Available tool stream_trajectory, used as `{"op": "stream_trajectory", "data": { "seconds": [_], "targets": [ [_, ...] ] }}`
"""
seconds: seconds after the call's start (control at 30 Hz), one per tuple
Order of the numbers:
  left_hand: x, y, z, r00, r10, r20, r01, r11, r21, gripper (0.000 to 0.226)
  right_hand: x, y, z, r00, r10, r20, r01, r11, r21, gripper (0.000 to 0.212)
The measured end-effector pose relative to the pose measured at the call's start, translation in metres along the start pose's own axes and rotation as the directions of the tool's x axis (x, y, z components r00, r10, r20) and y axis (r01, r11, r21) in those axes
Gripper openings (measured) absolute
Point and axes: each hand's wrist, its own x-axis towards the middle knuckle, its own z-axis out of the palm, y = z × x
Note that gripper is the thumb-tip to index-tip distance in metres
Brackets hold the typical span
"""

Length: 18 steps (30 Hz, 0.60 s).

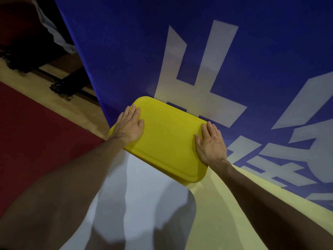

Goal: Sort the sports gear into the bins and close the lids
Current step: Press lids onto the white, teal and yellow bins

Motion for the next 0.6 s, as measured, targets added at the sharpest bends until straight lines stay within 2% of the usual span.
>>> {"op": "stream_trajectory", "data": {
  "seconds": [0.13, 0.27, 0.6],
  "targets": [
    [-0.003, 0.000, 0.000, 0.999, 0.005, -0.051, -0.006, 1.000, -0.020, 0.056, -0.002, -0.002, 0.002, 0.999, 0.008, -0.033, -0.008, 1.000, 0.027, 0.063],
    [-0.006, 0.001, 0.004, 0.995, 0.026, -0.095, -0.024, 1.000, 0.016, 0.057, -0.011, -0.003, 0.010, 0.992, 0.035, -0.119, -0.020, 0.992, 0.124, 0.067],
    [-0.007, 0.008, 0.000, 0.994, 0.047, -0.096, -0.046, 0.999, 0.007, 0.057, -0.005, 0.001, 0.016, 0.990, 0.048, -0.135, -0.028, 0.989, 0.144, 0.067]
  ]
}}
